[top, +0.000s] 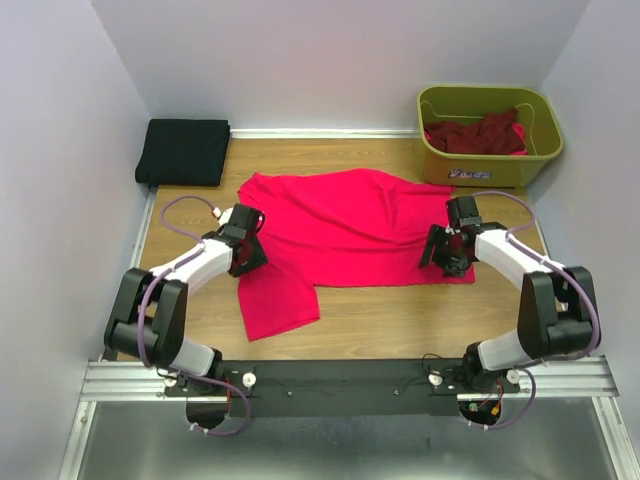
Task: Fold and stack the t-shirts
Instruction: Flatten the tshirt out
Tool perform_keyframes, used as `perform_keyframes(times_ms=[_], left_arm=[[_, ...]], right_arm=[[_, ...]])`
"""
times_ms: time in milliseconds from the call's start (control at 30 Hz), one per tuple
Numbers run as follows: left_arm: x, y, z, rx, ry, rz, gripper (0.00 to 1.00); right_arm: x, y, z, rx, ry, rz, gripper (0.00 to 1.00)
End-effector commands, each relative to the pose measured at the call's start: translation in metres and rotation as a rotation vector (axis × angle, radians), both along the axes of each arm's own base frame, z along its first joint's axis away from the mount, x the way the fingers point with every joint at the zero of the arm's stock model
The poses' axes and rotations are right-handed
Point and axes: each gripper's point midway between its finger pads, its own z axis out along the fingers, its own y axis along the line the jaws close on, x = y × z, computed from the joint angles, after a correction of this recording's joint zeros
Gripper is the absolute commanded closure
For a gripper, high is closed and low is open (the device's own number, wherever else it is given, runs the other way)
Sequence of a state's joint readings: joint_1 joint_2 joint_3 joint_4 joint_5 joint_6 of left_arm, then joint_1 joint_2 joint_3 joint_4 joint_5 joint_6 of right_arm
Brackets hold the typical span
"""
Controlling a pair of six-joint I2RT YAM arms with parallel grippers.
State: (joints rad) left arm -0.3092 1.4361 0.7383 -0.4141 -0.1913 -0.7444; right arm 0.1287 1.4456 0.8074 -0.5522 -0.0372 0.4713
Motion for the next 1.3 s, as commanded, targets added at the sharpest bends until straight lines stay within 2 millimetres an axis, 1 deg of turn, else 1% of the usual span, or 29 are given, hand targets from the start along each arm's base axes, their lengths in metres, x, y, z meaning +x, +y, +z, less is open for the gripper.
perform_keyframes(times_ms=[0, 33, 67, 133, 167, 200, 233, 300, 333, 367, 400, 433, 533, 567, 600, 700, 733, 767, 800, 833, 867, 933, 967, 1000, 1033, 1067, 1167, 1233, 1267], left_arm=[[0.028, 0.0, -0.003, 0.041, -0.041, -0.005, 0.44], [0.035, 0.0, -0.001, 0.053, -0.049, -0.006, 0.44], [0.036, 0.003, -0.009, 0.072, -0.027, -0.006, 0.44], [0.044, 0.008, -0.011, 0.095, -0.022, -0.011, 0.44], [0.051, 0.01, -0.013, 0.105, -0.017, -0.006, 0.44], [0.055, 0.01, -0.013, 0.108, -0.018, -0.008, 0.44], [0.064, 0.011, -0.014, 0.121, -0.02, -0.01, 0.44], [0.07, 0.012, -0.012, 0.131, -0.02, -0.011, 0.44], [0.078, 0.013, -0.006, 0.137, -0.037, -0.006, 0.44], [0.08, 0.017, -0.003, 0.153, -0.047, -0.001, 0.44], [0.083, 0.02, 0.0, 0.158, -0.057, 0.005, 0.44], [0.088, 0.028, 0.005, 0.16, -0.07, 0.025, 0.43], [0.092, 0.044, 0.016, 0.173, -0.088, 0.053, 0.42], [0.089, 0.053, 0.025, 0.187, -0.098, 0.07, 0.4], [0.089, 0.055, 0.026, 0.194, -0.099, 0.073, 0.4], [0.073, 0.055, 0.035, 0.187, -0.087, 0.057, 0.39], [0.064, 0.054, 0.032, 0.179, -0.068, 0.049, 0.38], [0.054, 0.053, 0.038, 0.168, -0.065, 0.043, 0.38], [0.046, 0.046, 0.038, 0.142, -0.055, 0.024, 0.38], [0.038, 0.041, 0.038, 0.128, -0.045, 0.011, 0.38], [0.021, 0.04, 0.036, 0.118, -0.019, 0.002, 0.38], [0.002, 0.028, 0.032, 0.089, 0.013, -0.035, 0.38], [-0.014, 0.027, 0.027, 0.083, 0.042, -0.037, 0.38], [-0.022, 0.023, 0.025, 0.072, 0.056, -0.054, 0.38], [-0.028, 0.02, 0.022, 0.066, 0.066, -0.061, 0.38], [-0.037, 0.021, 0.018, 0.062, 0.079, -0.058, 0.39], [-0.045, 0.014, 0.012, 0.054, 0.099, -0.084, 0.41], [-0.046, 0.012, 0.009, 0.057, 0.113, -0.094, 0.41], [-0.046, 0.006, 0.005, 0.052, 0.125, -0.115, 0.42]], right_arm=[[0.027, -0.009, -0.006, -0.044, -0.044, -0.045, 0.27], [0.028, -0.01, -0.013, -0.052, -0.025, -0.048, 0.27], [0.033, -0.011, -0.016, -0.061, -0.028, -0.052, 0.26], [0.043, -0.01, -0.018, -0.063, -0.033, -0.06, 0.27], [0.052, -0.011, -0.023, -0.073, -0.03, -0.068, 0.26], [0.051, -0.013, -0.028, -0.083, -0.017, -0.073, 0.26], [0.062, -0.015, -0.027, -0.091, -0.029, -0.087, 0.26], [0.07, -0.023, -0.034, -0.13, -0.019, -0.109, 0.26], [0.082, -0.026, -0.029, -0.137, -0.041, -0.124, 0.26], [0.085, -0.031, -0.032, -0.152, -0.035, -0.14, 0.26], [0.089, -0.033, -0.031, -0.159, -0.042, -0.145, 0.26], [0.099, -0.036, -0.024, -0.165, -0.065, -0.157, 0.26], [0.108, -0.038, -0.016, -0.171, -0.092, -0.159, 0.26], [0.107, -0.034, -0.012, -0.15, -0.098, -0.149, 0.25], [0.108, -0.034, -0.006, -0.147, -0.115, -0.15, 0.25], [0.096, -0.027, 0.0, -0.102, -0.12, -0.131, 0.25], [0.092, -0.025, 0.009, -0.09, -0.138, -0.121, 0.25], [0.087, -0.023, 0.012, -0.075, -0.14, -0.114, 0.24], [0.077, -0.022, 0.009, -0.074, -0.124, -0.107, 0.24], [0.071, -0.021, 0.01, -0.067, -0.12, -0.105, 0.24], [0.066, -0.02, 0.019, -0.058, -0.134, -0.101, 0.24], [0.052, -0.021, 0.019, -0.053, -0.122, -0.097, 0.24], [0.047, -0.02, 0.024, -0.049, -0.129, -0.095, 0.24], [0.04, -0.02, 0.023, -0.047, -0.122, -0.094, 0.23], [0.04, -0.02, 0.028, -0.045, -0.136, -0.095, 0.23], [0.034, -0.021, 0.029, -0.043, -0.141, -0.096, 0.23], [0.025, -0.022, 0.029, -0.044, -0.136, -0.094, 0.23], [0.023, -0.022, 0.031, -0.044, -0.142, -0.092, 0.23], [0.021, -0.022, 0.03, -0.045, -0.141, -0.089, 0.23]])
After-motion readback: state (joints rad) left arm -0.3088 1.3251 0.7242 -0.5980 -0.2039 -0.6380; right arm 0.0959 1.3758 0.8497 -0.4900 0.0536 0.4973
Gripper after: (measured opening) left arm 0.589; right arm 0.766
